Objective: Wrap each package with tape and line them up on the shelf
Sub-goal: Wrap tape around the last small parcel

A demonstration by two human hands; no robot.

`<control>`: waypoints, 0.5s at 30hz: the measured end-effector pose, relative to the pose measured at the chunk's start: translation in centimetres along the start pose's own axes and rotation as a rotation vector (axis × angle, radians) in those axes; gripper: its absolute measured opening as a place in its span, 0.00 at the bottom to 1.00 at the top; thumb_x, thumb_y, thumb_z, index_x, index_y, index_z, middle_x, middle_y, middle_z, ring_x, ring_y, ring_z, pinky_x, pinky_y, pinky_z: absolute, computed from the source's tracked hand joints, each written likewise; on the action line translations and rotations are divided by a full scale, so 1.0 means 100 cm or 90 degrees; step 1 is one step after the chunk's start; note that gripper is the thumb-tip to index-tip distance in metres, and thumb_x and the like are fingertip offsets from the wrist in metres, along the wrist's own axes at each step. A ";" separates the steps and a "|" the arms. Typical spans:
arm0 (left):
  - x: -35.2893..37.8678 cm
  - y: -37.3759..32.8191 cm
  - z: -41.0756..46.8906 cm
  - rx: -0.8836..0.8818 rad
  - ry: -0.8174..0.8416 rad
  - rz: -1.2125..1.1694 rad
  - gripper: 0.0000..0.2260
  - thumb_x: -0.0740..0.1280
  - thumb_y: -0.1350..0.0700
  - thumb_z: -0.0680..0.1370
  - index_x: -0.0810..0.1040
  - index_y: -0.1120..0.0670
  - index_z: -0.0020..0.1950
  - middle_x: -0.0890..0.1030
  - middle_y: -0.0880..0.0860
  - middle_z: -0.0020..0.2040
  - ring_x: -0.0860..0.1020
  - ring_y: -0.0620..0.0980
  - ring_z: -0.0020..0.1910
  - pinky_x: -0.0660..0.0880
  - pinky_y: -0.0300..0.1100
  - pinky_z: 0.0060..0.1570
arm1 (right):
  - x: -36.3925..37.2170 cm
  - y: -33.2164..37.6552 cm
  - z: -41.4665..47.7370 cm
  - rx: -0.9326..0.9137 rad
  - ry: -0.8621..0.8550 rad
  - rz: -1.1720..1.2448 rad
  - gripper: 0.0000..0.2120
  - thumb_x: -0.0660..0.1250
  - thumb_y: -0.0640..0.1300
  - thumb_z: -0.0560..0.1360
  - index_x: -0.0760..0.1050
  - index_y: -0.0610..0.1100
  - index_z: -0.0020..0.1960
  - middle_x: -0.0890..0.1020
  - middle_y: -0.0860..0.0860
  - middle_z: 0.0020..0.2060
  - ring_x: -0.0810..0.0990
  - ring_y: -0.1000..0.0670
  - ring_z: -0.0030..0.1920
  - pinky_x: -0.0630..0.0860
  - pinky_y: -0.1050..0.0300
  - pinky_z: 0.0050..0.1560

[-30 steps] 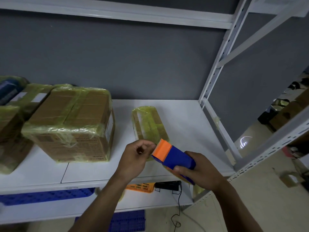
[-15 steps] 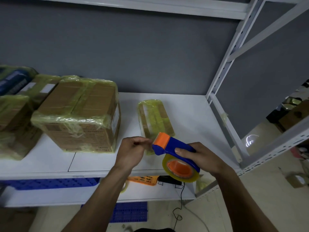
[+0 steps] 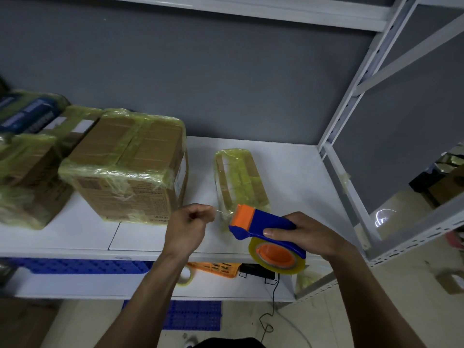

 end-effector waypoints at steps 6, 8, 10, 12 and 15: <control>0.000 0.006 0.003 0.028 -0.011 -0.023 0.09 0.73 0.61 0.78 0.86 0.47 0.43 0.87 0.45 0.42 0.84 0.39 0.45 0.75 0.28 0.45 | -0.011 0.002 -0.005 -0.017 -0.043 -0.075 0.22 0.75 0.65 0.69 0.82 0.48 0.50 0.87 0.52 0.41 0.87 0.51 0.42 0.79 0.58 0.43; 0.000 0.010 0.002 0.030 -0.021 -0.036 0.10 0.72 0.62 0.78 0.86 0.48 0.42 0.87 0.45 0.40 0.84 0.38 0.44 0.75 0.25 0.43 | -0.012 0.004 -0.006 -0.017 -0.055 -0.104 0.22 0.75 0.66 0.68 0.82 0.49 0.49 0.87 0.54 0.40 0.87 0.52 0.42 0.79 0.60 0.41; -0.005 0.013 0.005 0.041 -0.043 -0.058 0.11 0.71 0.64 0.78 0.86 0.49 0.42 0.87 0.45 0.40 0.83 0.37 0.43 0.73 0.23 0.41 | -0.016 0.004 -0.009 -0.002 -0.062 -0.130 0.22 0.76 0.68 0.67 0.81 0.51 0.47 0.86 0.57 0.39 0.86 0.55 0.40 0.77 0.64 0.39; -0.008 0.011 0.009 0.068 -0.052 -0.054 0.09 0.72 0.62 0.78 0.86 0.49 0.42 0.87 0.45 0.41 0.83 0.37 0.44 0.73 0.23 0.42 | -0.023 0.004 -0.011 0.010 -0.080 -0.175 0.21 0.76 0.67 0.66 0.81 0.51 0.45 0.85 0.58 0.36 0.85 0.57 0.38 0.76 0.66 0.37; -0.008 0.013 0.014 0.087 -0.051 -0.058 0.09 0.73 0.59 0.78 0.86 0.45 0.43 0.86 0.44 0.43 0.82 0.38 0.46 0.73 0.23 0.42 | -0.031 0.011 -0.012 -0.008 -0.149 -0.253 0.25 0.73 0.71 0.63 0.79 0.50 0.42 0.84 0.57 0.35 0.83 0.58 0.36 0.76 0.66 0.37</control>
Point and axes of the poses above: each hand's wrist, its own z-axis towards the middle knuckle, its own x-axis out of the palm, y = z × x, the point moved 6 cm from there along z, towards the middle knuckle
